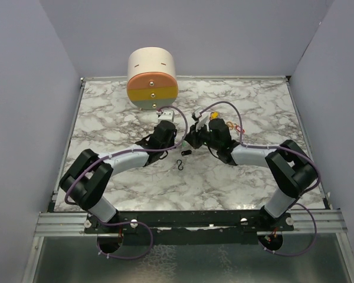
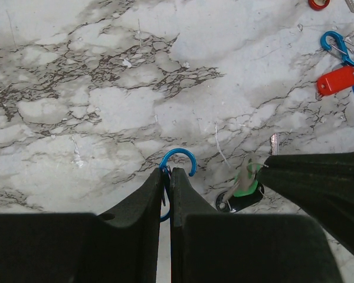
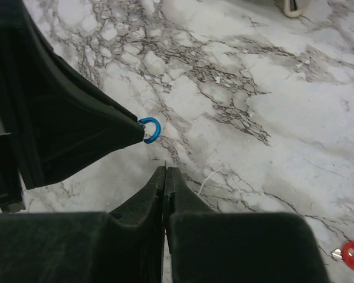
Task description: Put the keys on the keyring
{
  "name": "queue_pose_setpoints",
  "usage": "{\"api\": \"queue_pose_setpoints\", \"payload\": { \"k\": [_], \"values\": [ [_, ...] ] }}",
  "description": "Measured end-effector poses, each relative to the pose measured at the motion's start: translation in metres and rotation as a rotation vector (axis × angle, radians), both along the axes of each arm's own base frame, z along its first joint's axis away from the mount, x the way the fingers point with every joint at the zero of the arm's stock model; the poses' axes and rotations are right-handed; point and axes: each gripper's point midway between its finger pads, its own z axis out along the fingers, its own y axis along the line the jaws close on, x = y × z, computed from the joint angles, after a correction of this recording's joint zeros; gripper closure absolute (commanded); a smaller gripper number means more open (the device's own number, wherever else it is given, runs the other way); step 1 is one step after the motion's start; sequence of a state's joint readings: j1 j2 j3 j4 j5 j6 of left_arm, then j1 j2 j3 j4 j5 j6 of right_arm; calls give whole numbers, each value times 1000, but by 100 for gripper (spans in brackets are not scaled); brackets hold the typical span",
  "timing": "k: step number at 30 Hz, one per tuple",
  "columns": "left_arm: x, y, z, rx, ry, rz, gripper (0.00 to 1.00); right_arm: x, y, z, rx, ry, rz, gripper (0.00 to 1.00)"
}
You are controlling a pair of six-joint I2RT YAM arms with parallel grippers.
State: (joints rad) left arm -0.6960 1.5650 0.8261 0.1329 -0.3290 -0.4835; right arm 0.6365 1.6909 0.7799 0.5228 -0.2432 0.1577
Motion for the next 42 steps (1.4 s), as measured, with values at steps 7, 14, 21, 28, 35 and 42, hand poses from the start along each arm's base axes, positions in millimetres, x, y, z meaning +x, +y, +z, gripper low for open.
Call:
{"api": "queue_pose_setpoints", "payload": {
  "k": [7, 14, 21, 28, 35, 42],
  "values": [
    [4, -9, 2, -23, -1, -22, 100, -10, 9, 5, -12, -31, 48, 99],
    [2, -21, 5, -45, -8, -50, 100, -16, 13, 2, -26, -27, 67, 99],
    [0, -25, 4, -48, -5, -64, 100, -17, 13, -7, -40, -8, 68, 99],
    [-2, -28, 4, -47, -4, -73, 100, -17, 13, -8, -42, -7, 65, 99],
    [-4, -31, 4, -47, -4, -80, 100, -15, 13, -16, -52, 6, 60, 99],
    [-6, -33, 3, -46, -3, -87, 100, -12, 11, -14, -52, -2, 40, 99]
  ]
}}
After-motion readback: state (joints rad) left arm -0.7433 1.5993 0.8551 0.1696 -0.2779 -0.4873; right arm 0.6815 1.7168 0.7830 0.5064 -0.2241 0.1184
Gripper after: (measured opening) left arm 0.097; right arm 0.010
